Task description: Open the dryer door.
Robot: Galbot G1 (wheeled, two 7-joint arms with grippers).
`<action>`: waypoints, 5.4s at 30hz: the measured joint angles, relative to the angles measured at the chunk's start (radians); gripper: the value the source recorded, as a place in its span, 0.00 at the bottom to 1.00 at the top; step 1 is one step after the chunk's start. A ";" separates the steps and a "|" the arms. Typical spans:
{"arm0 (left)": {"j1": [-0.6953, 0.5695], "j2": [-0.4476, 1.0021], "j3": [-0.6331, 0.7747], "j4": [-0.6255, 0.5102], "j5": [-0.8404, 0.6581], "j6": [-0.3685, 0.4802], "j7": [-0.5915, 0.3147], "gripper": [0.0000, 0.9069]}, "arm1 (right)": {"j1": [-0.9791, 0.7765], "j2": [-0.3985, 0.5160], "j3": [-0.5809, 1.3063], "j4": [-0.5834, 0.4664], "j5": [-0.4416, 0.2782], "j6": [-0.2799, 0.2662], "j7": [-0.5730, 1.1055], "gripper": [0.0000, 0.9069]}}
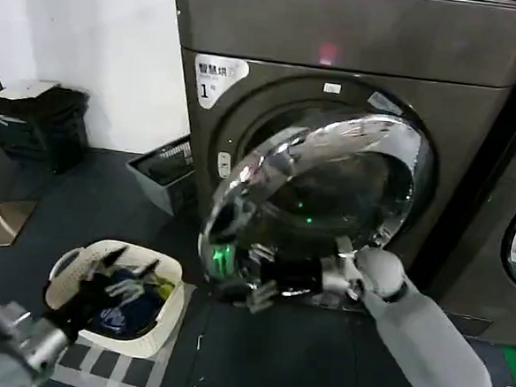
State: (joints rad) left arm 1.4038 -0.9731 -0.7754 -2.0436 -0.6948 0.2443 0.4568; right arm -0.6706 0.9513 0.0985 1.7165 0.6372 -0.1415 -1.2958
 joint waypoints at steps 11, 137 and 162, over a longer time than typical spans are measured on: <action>-0.344 0.129 0.305 0.272 -0.196 -0.137 0.168 1.00 | -0.364 -0.062 0.393 0.145 0.001 0.146 -0.110 1.00; -0.939 0.313 1.144 0.214 -0.181 -0.468 -0.080 1.00 | -0.936 -0.052 2.100 -0.066 -0.208 -0.110 1.047 1.00; -0.803 0.888 0.906 0.273 0.282 -0.098 0.332 1.00 | -0.888 -0.085 2.061 -0.102 -0.303 -0.055 1.021 1.00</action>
State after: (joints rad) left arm 0.6004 -0.0855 0.1309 -1.7708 -0.4130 0.1468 0.7886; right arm -1.5588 0.8661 2.1595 1.6149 0.3346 -0.1969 -0.2747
